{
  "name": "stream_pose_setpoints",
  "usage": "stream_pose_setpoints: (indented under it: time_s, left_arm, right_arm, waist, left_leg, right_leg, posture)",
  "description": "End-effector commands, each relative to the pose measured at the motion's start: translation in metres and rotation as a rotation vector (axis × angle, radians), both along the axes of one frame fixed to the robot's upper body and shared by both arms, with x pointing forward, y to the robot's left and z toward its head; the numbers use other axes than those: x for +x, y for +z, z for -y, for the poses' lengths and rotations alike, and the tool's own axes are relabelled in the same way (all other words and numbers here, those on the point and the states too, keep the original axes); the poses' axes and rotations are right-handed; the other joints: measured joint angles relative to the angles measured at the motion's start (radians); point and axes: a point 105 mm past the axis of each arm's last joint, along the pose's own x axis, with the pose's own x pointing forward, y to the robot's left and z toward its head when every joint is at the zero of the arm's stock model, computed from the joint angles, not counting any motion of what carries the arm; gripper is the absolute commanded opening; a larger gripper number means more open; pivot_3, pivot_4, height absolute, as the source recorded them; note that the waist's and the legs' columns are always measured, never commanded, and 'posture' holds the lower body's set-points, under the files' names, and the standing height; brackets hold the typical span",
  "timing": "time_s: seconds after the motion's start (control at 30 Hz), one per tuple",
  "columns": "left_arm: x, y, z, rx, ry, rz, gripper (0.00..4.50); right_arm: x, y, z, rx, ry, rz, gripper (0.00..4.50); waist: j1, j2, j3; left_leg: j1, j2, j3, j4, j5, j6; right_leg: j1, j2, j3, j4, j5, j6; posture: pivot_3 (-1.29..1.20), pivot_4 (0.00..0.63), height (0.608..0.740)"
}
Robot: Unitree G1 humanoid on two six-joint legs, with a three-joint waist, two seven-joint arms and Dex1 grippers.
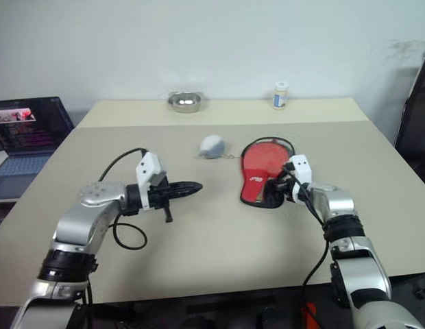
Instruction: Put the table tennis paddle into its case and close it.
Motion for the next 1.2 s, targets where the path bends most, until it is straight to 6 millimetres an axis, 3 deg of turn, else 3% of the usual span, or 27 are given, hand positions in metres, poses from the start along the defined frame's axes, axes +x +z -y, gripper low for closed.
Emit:
stream_pose_setpoints:
  time_s: [0.03,0.17,0.3,0.7,0.97,1.2]
  left_arm:
    - [-0.018,0.010,0.001,0.000,-0.069,0.016,0.00]
    - [-0.037,0.005,0.004,-0.004,-0.133,-0.041,0.00]
    - [-0.055,-0.002,0.009,0.001,-0.193,-0.097,0.00]
    - [-0.099,-0.040,0.010,0.042,-0.266,-0.255,0.00]
    - [-0.099,-0.046,0.007,0.039,-0.256,-0.246,0.00]
    - [-0.099,-0.051,0.002,0.047,-0.252,-0.244,0.00]
  right_arm:
    - [-0.009,0.024,-0.037,0.075,0.142,0.041,0.02]
    - [-0.029,0.024,-0.060,0.113,0.226,0.014,0.02]
    - [-0.057,0.015,-0.070,0.118,0.282,-0.033,0.02]
    - [-0.139,-0.013,-0.040,0.068,0.276,-0.161,0.02]
    - [-0.158,-0.020,-0.021,0.061,0.215,-0.221,0.02]
    - [-0.158,-0.026,-0.006,0.028,0.179,-0.241,0.02]
  waist:
    - [-0.004,0.000,0.000]
    - [-0.007,0.000,0.000]
    - [0.000,0.000,0.000]
    - [0.013,0.000,0.000]
    - [0.014,-0.001,-0.001]
    - [0.015,-0.001,-0.001]
  left_leg:
    - [0.000,0.000,0.000,0.000,0.000,0.000]
    - [0.000,0.001,-0.002,-0.001,0.000,0.000]
    - [-0.001,0.001,-0.003,-0.001,0.000,0.000]
    - [0.000,0.000,-0.004,-0.002,0.000,0.000]
    - [0.001,0.000,-0.004,-0.001,0.000,0.000]
    - [0.000,-0.001,-0.004,-0.002,0.000,-0.001]
  right_leg:
    - [0.000,0.000,0.000,0.001,0.000,0.000]
    - [-0.002,0.000,-0.001,0.004,-0.002,-0.003]
    - [-0.002,0.000,-0.002,0.003,-0.003,-0.004]
    - [-0.001,-0.001,-0.004,0.002,-0.007,-0.001]
    - [0.000,-0.001,-0.004,0.001,-0.008,-0.001]
    - [0.001,-0.001,-0.004,-0.001,-0.008,0.000]
  posture:
    - [0.00,0.150,0.740]
    - [0.00,0.150,0.740]
    - [0.00,0.150,0.740]
    - [0.00,0.150,0.740]
    - [0.00,0.150,0.740]
    - [0.00,0.150,0.740]
